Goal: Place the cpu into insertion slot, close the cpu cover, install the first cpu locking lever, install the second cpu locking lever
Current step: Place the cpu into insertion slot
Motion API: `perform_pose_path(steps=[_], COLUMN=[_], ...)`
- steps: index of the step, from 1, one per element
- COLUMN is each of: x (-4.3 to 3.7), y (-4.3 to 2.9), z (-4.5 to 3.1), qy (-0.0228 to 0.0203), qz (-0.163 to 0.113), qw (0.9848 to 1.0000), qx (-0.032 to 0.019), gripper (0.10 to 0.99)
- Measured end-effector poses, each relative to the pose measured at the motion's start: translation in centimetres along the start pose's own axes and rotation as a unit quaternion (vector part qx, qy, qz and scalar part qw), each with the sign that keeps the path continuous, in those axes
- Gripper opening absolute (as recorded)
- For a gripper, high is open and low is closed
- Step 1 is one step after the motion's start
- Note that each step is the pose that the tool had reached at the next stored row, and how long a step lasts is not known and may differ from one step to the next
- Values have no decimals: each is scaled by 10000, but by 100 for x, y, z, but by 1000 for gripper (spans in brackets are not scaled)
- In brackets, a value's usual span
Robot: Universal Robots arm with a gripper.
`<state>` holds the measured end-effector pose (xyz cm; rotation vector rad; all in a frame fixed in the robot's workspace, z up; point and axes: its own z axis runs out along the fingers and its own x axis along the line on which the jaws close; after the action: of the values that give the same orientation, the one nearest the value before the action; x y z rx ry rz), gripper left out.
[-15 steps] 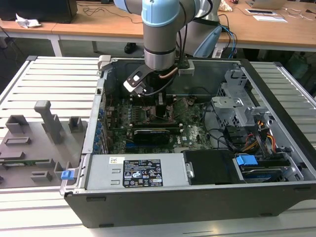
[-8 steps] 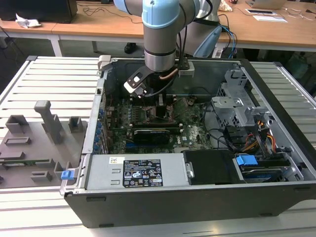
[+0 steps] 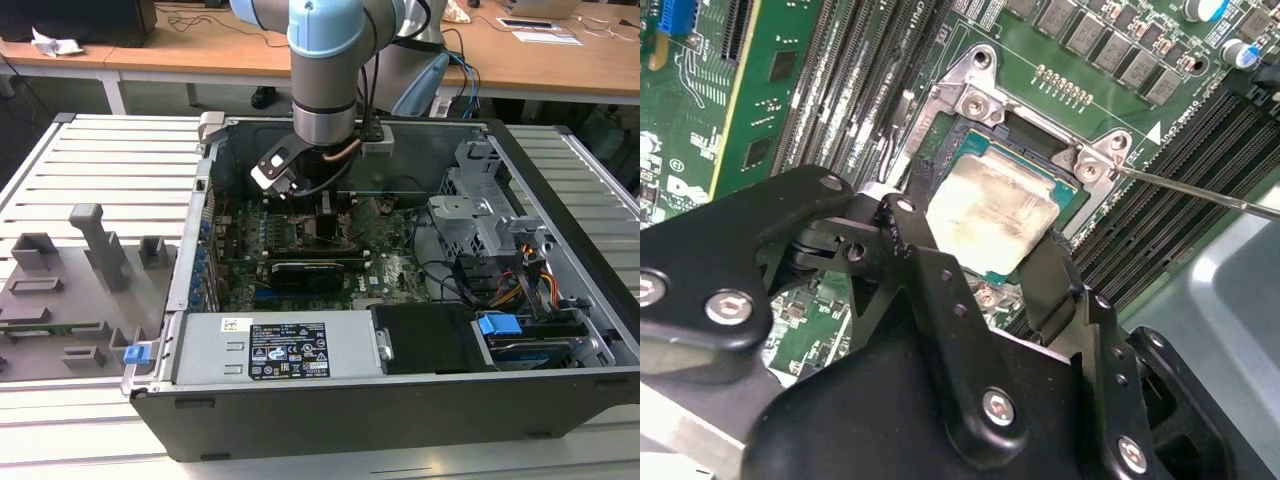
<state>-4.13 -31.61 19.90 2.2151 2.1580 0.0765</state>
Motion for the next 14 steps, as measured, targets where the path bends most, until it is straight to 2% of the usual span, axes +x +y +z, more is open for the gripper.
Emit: perform_pose_path(steps=[3,4,11,12,14], x=[-2,-2,-2,-2,1], y=[2,2,2,2,2], z=[0,0,-1,-1,-1], qy=[0,-1,-2,-2,-3], qz=[3,3,13,22,47], qw=[10000,10000,10000,10000,10000], qx=[1,0,0,1,0], gripper=[604,537,549,612,612])
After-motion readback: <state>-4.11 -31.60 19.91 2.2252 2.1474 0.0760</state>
